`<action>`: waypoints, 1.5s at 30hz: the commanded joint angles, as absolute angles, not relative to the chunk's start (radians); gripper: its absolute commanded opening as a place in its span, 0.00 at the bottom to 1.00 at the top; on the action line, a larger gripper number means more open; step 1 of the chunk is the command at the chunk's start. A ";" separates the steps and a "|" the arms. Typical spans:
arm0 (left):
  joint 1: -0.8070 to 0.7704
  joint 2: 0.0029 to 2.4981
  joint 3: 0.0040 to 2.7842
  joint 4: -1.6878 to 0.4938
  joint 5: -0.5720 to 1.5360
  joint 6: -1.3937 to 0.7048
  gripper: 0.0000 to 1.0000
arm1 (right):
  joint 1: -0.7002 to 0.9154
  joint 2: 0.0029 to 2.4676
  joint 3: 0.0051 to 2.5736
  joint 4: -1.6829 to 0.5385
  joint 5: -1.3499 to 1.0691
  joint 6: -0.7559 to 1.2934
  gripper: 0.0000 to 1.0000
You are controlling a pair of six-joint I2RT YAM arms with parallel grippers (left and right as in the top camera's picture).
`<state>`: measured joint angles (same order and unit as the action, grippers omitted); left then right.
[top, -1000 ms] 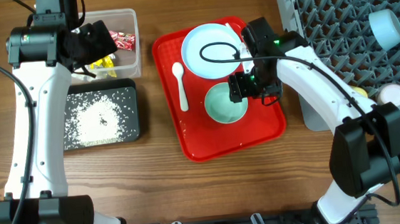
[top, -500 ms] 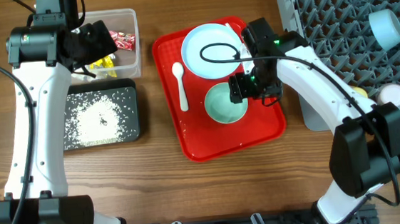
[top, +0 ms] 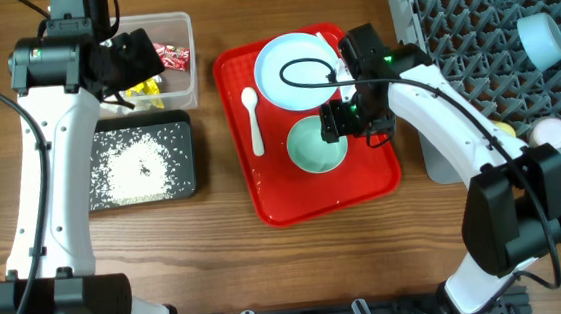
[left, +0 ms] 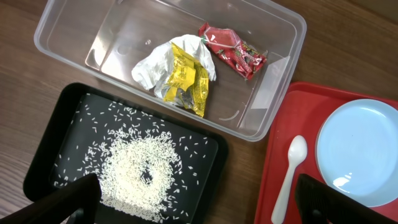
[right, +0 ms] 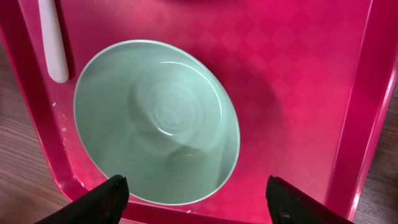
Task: Sort waste into correct bins and load items into the dishwasher rack
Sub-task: 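Lower the right gripper and grasp the green bowl's rim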
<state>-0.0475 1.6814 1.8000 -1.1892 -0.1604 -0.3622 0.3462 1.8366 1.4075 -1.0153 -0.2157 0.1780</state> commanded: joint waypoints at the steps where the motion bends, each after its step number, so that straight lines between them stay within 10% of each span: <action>1: -0.048 1.689 1.799 -1.187 -0.173 -0.379 1.00 | 0.348 1.862 1.398 -1.009 -0.210 0.160 0.76; 27: -0.048 1.689 1.799 -1.187 -0.173 -0.379 1.00 | 0.350 1.869 1.229 -0.774 -0.202 0.187 0.70; 37: -0.048 1.689 1.799 -1.187 -0.173 -0.379 1.00 | 0.348 1.868 1.138 -0.631 -0.198 0.211 0.37; 41: -0.048 1.689 1.799 -1.187 -0.173 -0.379 1.00 | 0.316 1.868 1.155 -0.642 -0.199 0.210 0.04; 45: -0.048 1.689 1.799 -1.187 -0.173 -0.379 1.00 | 0.301 1.840 1.174 -0.651 -0.198 0.209 0.05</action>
